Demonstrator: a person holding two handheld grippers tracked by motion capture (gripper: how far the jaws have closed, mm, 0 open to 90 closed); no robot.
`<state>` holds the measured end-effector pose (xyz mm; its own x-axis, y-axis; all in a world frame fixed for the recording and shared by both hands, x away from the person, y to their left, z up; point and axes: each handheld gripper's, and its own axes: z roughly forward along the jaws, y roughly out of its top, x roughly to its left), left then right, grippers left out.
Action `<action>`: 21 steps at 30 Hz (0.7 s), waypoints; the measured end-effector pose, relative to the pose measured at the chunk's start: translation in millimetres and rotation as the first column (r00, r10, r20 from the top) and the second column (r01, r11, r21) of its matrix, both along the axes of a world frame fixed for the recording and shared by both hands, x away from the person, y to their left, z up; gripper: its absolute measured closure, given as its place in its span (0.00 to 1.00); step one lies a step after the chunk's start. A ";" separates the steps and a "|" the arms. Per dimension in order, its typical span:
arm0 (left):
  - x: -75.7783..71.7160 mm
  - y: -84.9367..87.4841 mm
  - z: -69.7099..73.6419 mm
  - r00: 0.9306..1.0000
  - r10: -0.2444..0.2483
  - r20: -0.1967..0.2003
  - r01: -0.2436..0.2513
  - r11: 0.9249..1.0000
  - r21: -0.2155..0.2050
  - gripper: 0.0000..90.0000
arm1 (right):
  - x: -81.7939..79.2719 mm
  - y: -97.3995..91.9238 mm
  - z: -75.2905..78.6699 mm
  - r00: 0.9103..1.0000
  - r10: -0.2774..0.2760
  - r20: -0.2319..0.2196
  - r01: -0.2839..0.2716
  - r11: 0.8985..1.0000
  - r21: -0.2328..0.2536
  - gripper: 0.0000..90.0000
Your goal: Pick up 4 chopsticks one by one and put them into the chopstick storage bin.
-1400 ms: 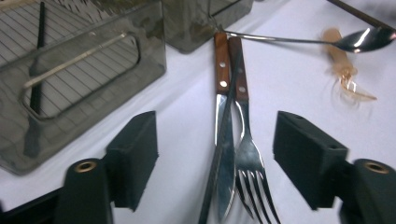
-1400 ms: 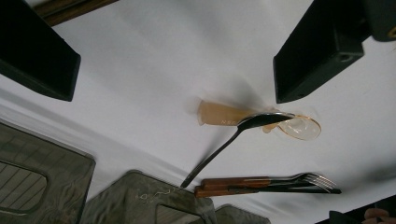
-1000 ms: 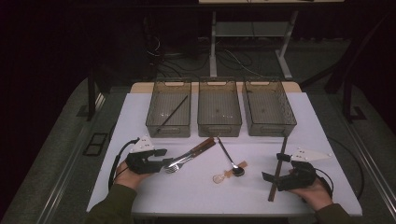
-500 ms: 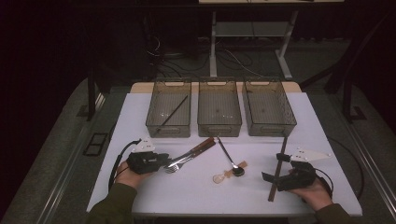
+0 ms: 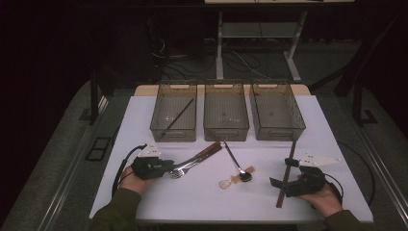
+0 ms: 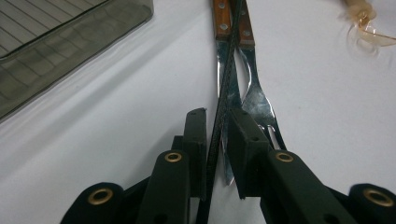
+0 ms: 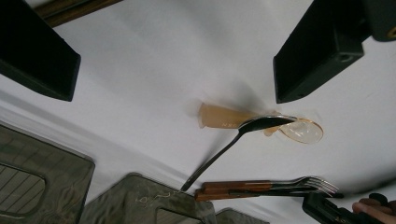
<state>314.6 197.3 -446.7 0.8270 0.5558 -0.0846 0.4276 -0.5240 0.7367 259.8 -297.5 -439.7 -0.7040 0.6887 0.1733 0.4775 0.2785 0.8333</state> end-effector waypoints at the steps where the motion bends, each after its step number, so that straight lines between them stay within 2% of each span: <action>1: 0.2 0.1 -0.3 1.000 -0.002 -0.004 0.002 1.000 0.000 0.86 | 0.0 0.0 0.0 1.000 -0.001 0.000 0.001 1.000 0.000 0.01; 12: 1.6 -0.1 -3.3 1.000 -0.004 -0.019 0.004 1.000 0.002 0.90 | -0.1 0.1 0.1 1.000 -0.002 0.001 0.002 1.000 0.002 0.01; 21: 2.3 0.1 -3.7 0.999 -0.027 -0.022 0.027 1.000 -0.006 0.92 | 0.0 -0.1 0.0 1.000 -0.002 0.001 0.002 1.000 0.001 0.01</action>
